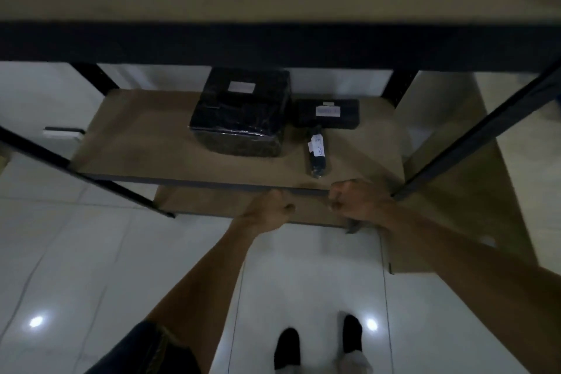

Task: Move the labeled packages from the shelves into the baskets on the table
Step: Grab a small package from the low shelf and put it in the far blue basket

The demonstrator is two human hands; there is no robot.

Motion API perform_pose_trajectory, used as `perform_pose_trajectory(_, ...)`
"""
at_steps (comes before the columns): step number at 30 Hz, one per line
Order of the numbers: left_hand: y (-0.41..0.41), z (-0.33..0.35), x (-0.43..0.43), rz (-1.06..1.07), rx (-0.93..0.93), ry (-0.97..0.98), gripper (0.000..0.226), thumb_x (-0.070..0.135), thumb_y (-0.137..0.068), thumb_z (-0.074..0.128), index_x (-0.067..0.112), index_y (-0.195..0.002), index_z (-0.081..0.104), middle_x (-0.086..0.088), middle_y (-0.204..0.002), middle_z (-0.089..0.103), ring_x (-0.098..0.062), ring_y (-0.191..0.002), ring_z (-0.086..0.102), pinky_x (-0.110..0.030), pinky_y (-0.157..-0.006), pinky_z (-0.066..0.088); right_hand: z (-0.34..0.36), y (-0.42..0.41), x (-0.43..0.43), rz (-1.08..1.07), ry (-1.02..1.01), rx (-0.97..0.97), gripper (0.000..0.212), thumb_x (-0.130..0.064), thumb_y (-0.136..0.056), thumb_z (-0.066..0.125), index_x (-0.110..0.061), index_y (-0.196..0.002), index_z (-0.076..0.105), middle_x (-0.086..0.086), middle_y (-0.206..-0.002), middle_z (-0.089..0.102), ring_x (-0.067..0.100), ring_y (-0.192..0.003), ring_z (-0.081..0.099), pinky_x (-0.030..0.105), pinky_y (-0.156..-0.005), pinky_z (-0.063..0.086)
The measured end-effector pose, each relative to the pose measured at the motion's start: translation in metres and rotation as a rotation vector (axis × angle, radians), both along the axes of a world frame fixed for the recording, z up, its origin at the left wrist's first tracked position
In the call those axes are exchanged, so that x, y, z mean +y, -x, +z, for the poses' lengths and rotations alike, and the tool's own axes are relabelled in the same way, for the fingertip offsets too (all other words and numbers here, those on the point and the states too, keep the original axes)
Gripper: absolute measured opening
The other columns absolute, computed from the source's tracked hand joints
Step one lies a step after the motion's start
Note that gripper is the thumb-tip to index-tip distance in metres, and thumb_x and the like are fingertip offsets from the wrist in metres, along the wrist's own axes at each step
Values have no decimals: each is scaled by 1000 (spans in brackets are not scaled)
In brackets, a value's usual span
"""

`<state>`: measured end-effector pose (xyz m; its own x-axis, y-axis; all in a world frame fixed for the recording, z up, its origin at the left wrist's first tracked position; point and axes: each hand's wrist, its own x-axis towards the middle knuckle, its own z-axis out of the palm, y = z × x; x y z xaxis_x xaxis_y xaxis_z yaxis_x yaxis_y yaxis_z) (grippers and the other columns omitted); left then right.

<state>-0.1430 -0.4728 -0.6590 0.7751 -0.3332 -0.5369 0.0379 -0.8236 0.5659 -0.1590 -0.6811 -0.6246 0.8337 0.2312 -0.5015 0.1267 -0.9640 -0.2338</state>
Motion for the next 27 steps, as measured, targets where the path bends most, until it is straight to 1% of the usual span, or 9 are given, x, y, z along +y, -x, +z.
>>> perform_pose_trajectory(2, -19, -19, -2, -67, -109, -26, 27, 19, -94, 54, 3, -113, 63, -13, -116, 63, -27, -107, 59, -34, -92, 48, -11, -17, 6, 11, 58, -22, 30, -34, -96, 48, -15, -117, 58, 5, -123, 60, 21, -112, 55, 23, -78, 34)
perform_pose_trajectory(4, -34, -41, -5, -114, -229, -53, 35, 19, -92, 56, 6, -124, 59, -12, -127, 57, -27, -116, 53, -33, -98, 43, -26, -33, 9, -8, 117, -46, 35, -35, -96, 46, -13, -122, 54, 8, -125, 59, 23, -112, 55, 28, -83, 40)
perform_pose_trajectory(8, -51, -90, -3, -232, -515, -169, 55, 30, -88, 60, 15, -139, 45, -7, -144, 42, -28, -133, 37, -39, -107, 29, -62, -58, 9, -244, 76, -123, 44, -43, -93, 47, -13, -125, 47, 11, -120, 61, 27, -106, 59, 35, -81, 48)
perform_pose_trajectory(11, -54, -120, 3, -300, -657, -210, 69, 38, -79, 70, 10, -137, 45, -17, -145, 43, -37, -135, 39, -53, -105, 34, -83, -71, 12, -441, -23, -165, 60, -53, -89, 52, -15, -134, 42, 11, -127, 57, 30, -114, 57, 37, -87, 47)
perform_pose_trajectory(13, -51, -137, 5, -314, -672, -259, 85, 44, -77, 69, 13, -145, 29, -16, -154, 30, -36, -142, 26, -57, -111, 26, -95, -77, 15, -547, -100, -169, 66, -55, -86, 57, -14, -134, 40, 11, -129, 55, 30, -116, 55, 34, -87, 44)
perform_pose_trajectory(15, -49, -147, 5, -313, -665, -285, 96, 47, -75, 67, 18, -149, 12, -12, -159, 18, -33, -147, 14, -56, -114, 14, -107, -82, 18, -650, -162, -182, 68, -57, -81, 62, -13, -130, 43, 13, -127, 55, 30, -114, 55, 32, -83, 42)
perform_pose_trajectory(19, -49, -148, 3, -314, -681, -295, 105, 43, -75, 68, 23, -148, -4, -10, -161, 7, -32, -148, 3, -53, -115, 3, -118, -86, 27, -695, -118, -242, 62, -60, -78, 61, -12, -117, 58, 12, -117, 58, 29, -102, 58, 33, -81, 47)
perform_pose_trajectory(22, -49, -148, 4, -310, -676, -290, 107, 43, -74, 68, 22, -149, -5, -10, -161, 4, -32, -148, -1, -53, -116, 0, -120, -85, 30, -734, -123, -265, 59, -60, -78, 59, -12, -113, 61, 12, -111, 62, 28, -96, 60, 34, -80, 51)
perform_pose_trajectory(27, -49, -148, 2, -323, -643, -324, 108, 47, -78, 63, 20, -152, -10, -6, -161, -10, -29, -147, -14, -52, -117, -7, -121, -81, 30, -778, -202, -247, 52, -50, -82, 62, -9, -113, 60, 12, -106, 65, 26, -93, 62, 30, -70, 50)
